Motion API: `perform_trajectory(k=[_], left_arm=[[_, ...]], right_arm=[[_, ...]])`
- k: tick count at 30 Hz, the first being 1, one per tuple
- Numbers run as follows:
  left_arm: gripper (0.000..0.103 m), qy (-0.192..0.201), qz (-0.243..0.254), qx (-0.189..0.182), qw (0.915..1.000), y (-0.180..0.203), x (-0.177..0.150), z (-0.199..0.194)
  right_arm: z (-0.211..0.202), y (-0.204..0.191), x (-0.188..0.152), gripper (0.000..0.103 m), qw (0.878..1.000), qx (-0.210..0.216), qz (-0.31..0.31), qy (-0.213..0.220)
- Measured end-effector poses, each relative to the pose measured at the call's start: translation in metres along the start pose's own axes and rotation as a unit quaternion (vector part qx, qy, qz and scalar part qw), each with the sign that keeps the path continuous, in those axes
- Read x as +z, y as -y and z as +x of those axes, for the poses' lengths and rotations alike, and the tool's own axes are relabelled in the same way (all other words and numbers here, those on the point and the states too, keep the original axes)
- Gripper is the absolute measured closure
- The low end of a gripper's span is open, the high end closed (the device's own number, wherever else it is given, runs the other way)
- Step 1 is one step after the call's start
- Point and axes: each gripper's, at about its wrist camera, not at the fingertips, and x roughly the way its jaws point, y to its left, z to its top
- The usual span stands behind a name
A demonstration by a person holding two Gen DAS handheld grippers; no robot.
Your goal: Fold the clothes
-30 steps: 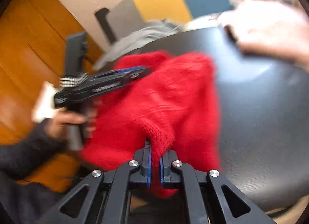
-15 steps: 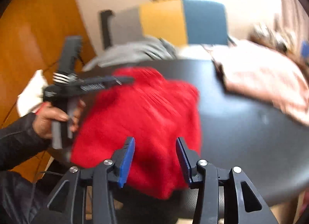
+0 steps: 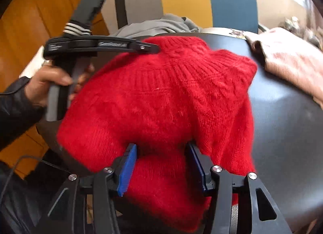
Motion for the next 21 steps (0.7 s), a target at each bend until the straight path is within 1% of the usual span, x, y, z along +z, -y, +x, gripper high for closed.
perform_trajectory(k=[2, 3, 6, 7, 8, 9, 10, 11, 12, 13, 14, 15, 16, 18, 19, 21], left_arm=[[0.074, 0.003, 0.011, 0.008, 0.9999, 0.004, -0.004, -0.003], [0.074, 0.005, 0.008, 0.005, 0.9999, 0.004, -0.004, -0.007], [0.074, 0.028, -0.043, -0.044, 0.9977, -0.011, -0.004, -0.032], [0.074, 0.038, -0.065, -0.060, 0.9954, -0.019, -0.005, -0.042], [0.072, 0.048, -0.086, -0.074, 0.9924, -0.027, -0.006, -0.052], [0.069, 0.059, -0.097, -0.079, 0.9904, -0.035, -0.011, -0.063], [0.068, 0.062, -0.100, -0.082, 0.9897, -0.041, -0.015, -0.068], [0.065, 0.064, -0.104, -0.086, 0.9888, -0.047, -0.019, -0.074], [0.062, 0.064, -0.112, -0.094, 0.9872, -0.055, -0.027, -0.079], [0.060, 0.063, -0.120, -0.103, 0.9855, -0.062, -0.034, -0.084], [0.058, 0.059, -0.129, -0.116, 0.9831, -0.069, -0.040, -0.084], [0.056, 0.055, -0.139, -0.129, 0.9803, -0.075, -0.045, -0.084], [0.055, 0.047, -0.153, -0.148, 0.9760, -0.082, -0.052, -0.082], [0.052, 0.031, -0.177, -0.184, 0.9664, -0.092, -0.065, -0.076], [0.052, 0.022, -0.184, -0.204, 0.9613, -0.094, -0.069, -0.070], [0.050, 0.016, -0.180, -0.231, 0.9560, -0.091, -0.071, -0.062]], right_arm=[[0.000, 0.001, 0.001, 0.050, 1.000, 0.003, 0.005, 0.001], [0.001, 0.001, 0.001, 0.050, 1.000, 0.005, 0.006, 0.002], [-0.001, 0.006, 0.002, 0.046, 0.999, 0.026, 0.020, -0.001], [-0.003, 0.008, 0.003, 0.041, 0.999, 0.037, 0.027, -0.003], [-0.006, 0.010, 0.006, 0.028, 0.998, 0.054, 0.036, -0.006], [-0.009, 0.012, 0.009, 0.022, 0.996, 0.078, 0.048, -0.009], [-0.013, 0.015, 0.013, 0.016, 0.993, 0.099, 0.059, -0.010], [-0.019, 0.019, 0.017, 0.016, 0.991, 0.111, 0.073, -0.006], [-0.029, 0.024, 0.020, 0.016, 0.989, 0.119, 0.087, 0.008], [-0.040, 0.032, 0.024, 0.014, 0.986, 0.126, 0.101, 0.029], [-0.049, 0.040, 0.027, 0.002, 0.984, 0.132, 0.114, 0.048], [-0.054, 0.051, 0.028, 0.000, 0.982, 0.131, 0.126, 0.059], [-0.056, 0.062, 0.028, 0.000, 0.980, 0.129, 0.139, 0.064], [-0.047, 0.086, 0.026, 0.000, 0.979, 0.112, 0.168, 0.037], [-0.036, 0.099, 0.025, 0.000, 0.979, 0.098, 0.180, 0.016], [-0.010, 0.119, 0.028, 0.000, 0.975, 0.111, 0.193, -0.013]])
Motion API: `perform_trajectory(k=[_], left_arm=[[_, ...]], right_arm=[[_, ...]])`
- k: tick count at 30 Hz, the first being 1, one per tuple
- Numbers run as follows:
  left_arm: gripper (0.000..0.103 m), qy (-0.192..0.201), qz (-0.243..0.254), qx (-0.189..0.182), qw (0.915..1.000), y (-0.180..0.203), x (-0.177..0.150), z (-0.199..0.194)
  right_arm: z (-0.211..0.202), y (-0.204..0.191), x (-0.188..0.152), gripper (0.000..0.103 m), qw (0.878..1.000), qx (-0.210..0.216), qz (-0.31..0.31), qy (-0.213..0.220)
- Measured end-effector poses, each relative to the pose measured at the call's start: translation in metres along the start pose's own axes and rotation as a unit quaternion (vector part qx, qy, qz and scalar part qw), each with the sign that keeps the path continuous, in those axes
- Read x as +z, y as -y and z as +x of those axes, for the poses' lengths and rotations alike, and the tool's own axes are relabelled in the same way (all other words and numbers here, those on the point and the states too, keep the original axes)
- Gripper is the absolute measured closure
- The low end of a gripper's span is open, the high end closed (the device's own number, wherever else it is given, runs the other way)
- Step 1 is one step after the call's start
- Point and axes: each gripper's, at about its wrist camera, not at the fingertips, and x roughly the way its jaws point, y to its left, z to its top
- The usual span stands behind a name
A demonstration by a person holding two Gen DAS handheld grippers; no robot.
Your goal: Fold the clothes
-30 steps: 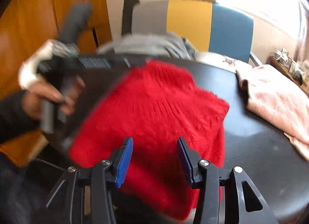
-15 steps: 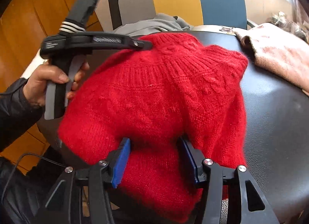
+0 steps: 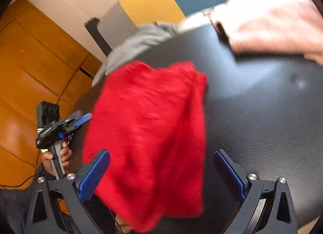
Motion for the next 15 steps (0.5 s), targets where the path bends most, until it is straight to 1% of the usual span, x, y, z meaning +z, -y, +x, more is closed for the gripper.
perform_trajectory(k=[1, 3, 4, 5, 6, 7, 10, 12, 13, 14, 15], left_arm=[[0.049, -0.006, 0.000, -0.013, 0.9999, -0.001, -0.001, 0.004], [0.041, -0.016, -0.004, -0.042, 0.9990, -0.002, -0.001, 0.014], [0.038, -0.016, -0.005, -0.051, 0.9985, -0.003, 0.001, 0.018], [0.035, -0.016, -0.006, -0.060, 0.9980, -0.004, 0.002, 0.022], [0.031, -0.015, -0.006, -0.069, 0.9975, -0.005, 0.003, 0.026], [0.031, -0.013, -0.005, -0.072, 0.9973, -0.006, 0.005, 0.030], [0.028, -0.006, -0.016, -0.078, 0.9968, -0.011, 0.009, 0.040], [0.022, 0.000, -0.023, -0.087, 0.9960, -0.011, 0.010, 0.044], [0.022, -0.003, -0.020, -0.083, 0.9963, -0.009, 0.010, 0.044], [0.022, -0.014, 0.000, -0.069, 0.9975, -0.005, 0.013, 0.044], [0.022, -0.025, 0.020, -0.053, 0.9981, -0.001, 0.015, 0.043]], right_arm=[[0.011, 0.007, 0.007, 0.000, 1.000, 0.004, 0.006, -0.012], [0.032, 0.017, 0.020, 0.000, 0.999, 0.022, 0.010, -0.033], [0.040, 0.017, 0.025, 0.000, 0.999, 0.035, 0.009, -0.038], [0.044, 0.015, 0.029, 0.000, 0.998, 0.055, 0.006, -0.040], [0.054, 0.014, 0.035, 0.000, 0.994, 0.093, 0.010, -0.052], [0.063, 0.013, 0.039, 0.000, 0.990, 0.124, 0.015, -0.064], [0.079, 0.010, 0.044, 0.000, 0.987, 0.143, 0.010, -0.068], [0.078, 0.011, 0.042, 0.000, 0.987, 0.149, 0.015, -0.062], [0.077, 0.010, 0.039, 0.000, 0.987, 0.151, 0.009, -0.056], [0.076, 0.008, 0.036, 0.000, 0.987, 0.150, -0.005, -0.053], [0.077, 0.002, 0.032, 0.000, 0.988, 0.140, -0.036, -0.057]])
